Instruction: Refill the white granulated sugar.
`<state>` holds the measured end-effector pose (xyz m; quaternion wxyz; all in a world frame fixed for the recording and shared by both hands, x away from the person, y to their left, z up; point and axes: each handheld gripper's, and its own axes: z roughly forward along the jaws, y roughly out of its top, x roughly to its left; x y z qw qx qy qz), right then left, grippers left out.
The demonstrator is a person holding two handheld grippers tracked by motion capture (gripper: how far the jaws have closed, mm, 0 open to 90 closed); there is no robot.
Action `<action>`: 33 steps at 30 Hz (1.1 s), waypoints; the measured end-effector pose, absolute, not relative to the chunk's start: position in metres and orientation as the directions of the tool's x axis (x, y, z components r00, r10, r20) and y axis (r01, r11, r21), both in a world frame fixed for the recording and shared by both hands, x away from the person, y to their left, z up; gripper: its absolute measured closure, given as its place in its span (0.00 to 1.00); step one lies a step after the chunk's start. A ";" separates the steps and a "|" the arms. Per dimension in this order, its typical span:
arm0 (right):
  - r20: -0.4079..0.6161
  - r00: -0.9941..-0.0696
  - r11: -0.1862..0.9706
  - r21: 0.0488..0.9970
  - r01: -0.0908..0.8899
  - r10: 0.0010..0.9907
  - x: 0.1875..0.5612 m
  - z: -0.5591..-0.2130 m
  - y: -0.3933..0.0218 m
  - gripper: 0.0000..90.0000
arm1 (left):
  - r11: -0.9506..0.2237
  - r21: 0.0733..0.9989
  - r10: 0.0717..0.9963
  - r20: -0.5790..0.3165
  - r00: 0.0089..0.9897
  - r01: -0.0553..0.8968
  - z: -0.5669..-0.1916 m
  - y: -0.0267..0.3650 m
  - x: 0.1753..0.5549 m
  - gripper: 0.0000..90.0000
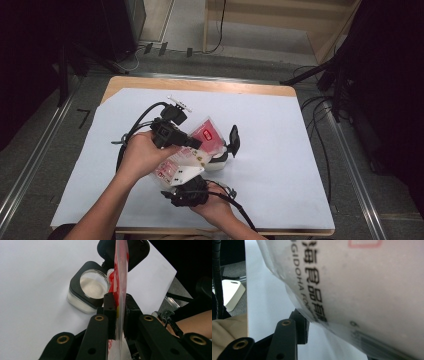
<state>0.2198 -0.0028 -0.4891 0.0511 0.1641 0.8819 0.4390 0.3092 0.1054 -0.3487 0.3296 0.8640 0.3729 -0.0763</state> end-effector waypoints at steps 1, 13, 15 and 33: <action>0.052 -0.942 0.559 0.793 0.241 0.333 0.220 -0.489 -0.003 0.66 | -0.508 0.514 0.595 -0.372 0.713 0.692 -0.348 0.106 0.309 0.95; 0.053 -0.937 0.536 0.808 0.243 0.346 0.222 -0.485 -0.006 0.67 | -0.488 0.558 0.587 -0.359 0.726 0.671 -0.338 0.116 0.304 1.00; 0.055 -0.935 0.528 0.813 0.246 0.351 0.222 -0.484 -0.007 0.67 | -0.489 0.566 0.582 -0.356 0.732 0.664 -0.336 0.117 0.304 1.00; 0.101 -0.906 0.430 0.854 0.291 0.412 0.237 -0.475 -0.024 0.66 | -0.433 0.631 0.568 -0.363 0.739 0.643 -0.318 0.139 0.300 1.00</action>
